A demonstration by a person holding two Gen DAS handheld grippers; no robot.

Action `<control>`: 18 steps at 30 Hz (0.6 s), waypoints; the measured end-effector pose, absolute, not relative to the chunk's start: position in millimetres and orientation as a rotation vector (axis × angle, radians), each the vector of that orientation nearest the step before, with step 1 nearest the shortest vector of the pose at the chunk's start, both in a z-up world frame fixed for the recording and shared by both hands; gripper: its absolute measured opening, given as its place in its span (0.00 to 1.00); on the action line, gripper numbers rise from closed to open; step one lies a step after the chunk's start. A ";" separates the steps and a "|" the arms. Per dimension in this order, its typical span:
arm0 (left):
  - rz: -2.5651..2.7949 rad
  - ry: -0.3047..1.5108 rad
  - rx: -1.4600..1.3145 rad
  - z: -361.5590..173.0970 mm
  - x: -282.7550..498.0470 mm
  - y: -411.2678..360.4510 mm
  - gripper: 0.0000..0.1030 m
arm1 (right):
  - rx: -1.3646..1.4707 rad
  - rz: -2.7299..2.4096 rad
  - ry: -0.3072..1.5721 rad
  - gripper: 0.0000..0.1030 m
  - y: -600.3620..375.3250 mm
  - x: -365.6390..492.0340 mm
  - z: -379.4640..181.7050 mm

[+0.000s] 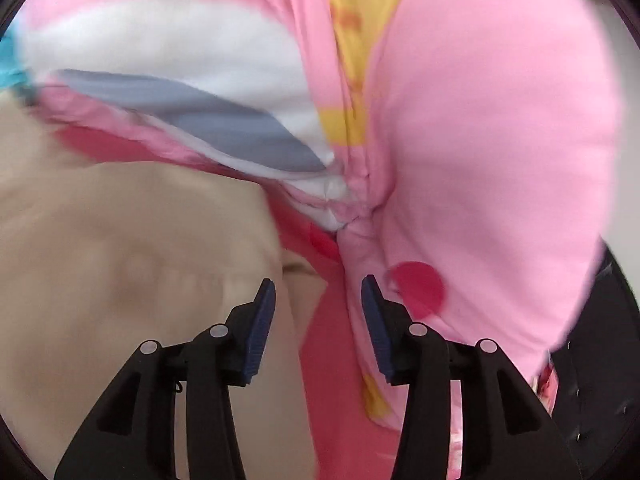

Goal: Fold large clothes

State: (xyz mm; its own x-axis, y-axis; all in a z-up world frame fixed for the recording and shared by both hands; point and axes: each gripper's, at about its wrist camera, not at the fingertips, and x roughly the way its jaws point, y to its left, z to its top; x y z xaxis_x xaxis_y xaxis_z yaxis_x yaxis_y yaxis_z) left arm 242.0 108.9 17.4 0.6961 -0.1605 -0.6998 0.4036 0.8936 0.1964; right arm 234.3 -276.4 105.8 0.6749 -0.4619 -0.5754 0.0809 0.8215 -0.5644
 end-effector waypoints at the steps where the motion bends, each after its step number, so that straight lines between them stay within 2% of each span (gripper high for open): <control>1: -0.391 0.729 0.433 14.0 222.1 101.0 0.51 | -0.577 -0.201 0.741 0.46 -264.4 203.3 110.9; 2: -0.451 0.695 0.556 7.1 194.6 88.5 0.55 | -0.611 -0.119 0.720 0.53 -254.6 184.0 112.1; 4: -0.491 0.652 0.733 -8.0 161.2 73.7 0.56 | -0.657 0.073 0.713 0.68 -234.8 150.0 108.3; 6: -0.546 0.719 0.746 -20.8 157.8 70.3 0.57 | -0.744 0.201 0.740 0.69 -210.6 124.5 90.5; 9: -0.524 0.665 0.786 -26.6 160.7 60.6 0.63 | -0.900 0.164 0.753 0.71 -194.8 124.1 59.2; 11: -0.460 0.636 0.793 -30.7 173.2 52.0 0.64 | -0.941 0.102 0.775 0.79 -192.0 133.3 41.2; 13: -0.412 0.631 0.826 -40.2 185.9 43.0 0.60 | -0.908 0.022 0.745 0.86 -186.9 148.5 38.8; 14: -0.370 0.619 0.850 -44.8 190.5 37.2 0.50 | -0.899 -0.042 0.749 0.86 -186.4 160.3 33.0; 16: -0.249 0.575 0.932 -57.8 190.7 20.7 0.34 | -0.786 -0.139 0.790 0.62 -187.2 179.1 25.0; 17: -0.169 0.539 1.008 -66.9 185.5 7.8 0.24 | -0.768 -0.164 0.801 0.38 -185.4 183.1 18.9; 18: -0.104 0.514 1.063 -72.2 186.8 0.4 0.21 | -0.865 -0.241 0.776 0.22 -170.2 185.0 8.6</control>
